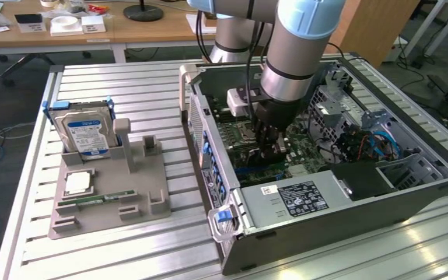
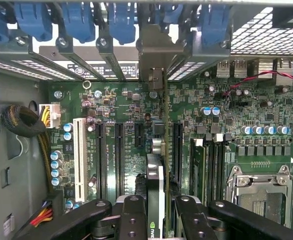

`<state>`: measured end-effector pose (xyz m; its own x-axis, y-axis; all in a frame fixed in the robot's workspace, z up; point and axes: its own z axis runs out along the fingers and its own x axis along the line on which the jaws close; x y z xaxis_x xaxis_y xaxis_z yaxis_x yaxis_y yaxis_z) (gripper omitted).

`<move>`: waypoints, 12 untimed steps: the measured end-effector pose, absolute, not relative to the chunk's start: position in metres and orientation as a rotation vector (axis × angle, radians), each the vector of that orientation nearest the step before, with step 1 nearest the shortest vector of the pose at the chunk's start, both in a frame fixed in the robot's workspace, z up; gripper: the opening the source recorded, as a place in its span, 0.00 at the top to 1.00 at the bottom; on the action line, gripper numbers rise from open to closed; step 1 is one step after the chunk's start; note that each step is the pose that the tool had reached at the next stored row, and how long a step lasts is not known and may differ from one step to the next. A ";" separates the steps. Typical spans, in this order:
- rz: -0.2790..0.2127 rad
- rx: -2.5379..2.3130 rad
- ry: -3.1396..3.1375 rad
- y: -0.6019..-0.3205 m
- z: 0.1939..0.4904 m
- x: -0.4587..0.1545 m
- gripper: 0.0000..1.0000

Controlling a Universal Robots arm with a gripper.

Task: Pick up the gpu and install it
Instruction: 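Insert the gpu into the slot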

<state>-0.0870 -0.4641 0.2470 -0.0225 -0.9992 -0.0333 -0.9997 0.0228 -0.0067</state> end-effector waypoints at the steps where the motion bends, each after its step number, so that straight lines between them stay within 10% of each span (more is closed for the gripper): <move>1: 0.029 -2.176 2.226 -0.464 0.247 -0.087 0.73; 12: 0.029 -2.176 2.226 -0.464 0.239 -0.087 0.73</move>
<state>-0.0870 -0.4639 0.2394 -0.0225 -0.9992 -0.0333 -0.9997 0.0227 -0.0066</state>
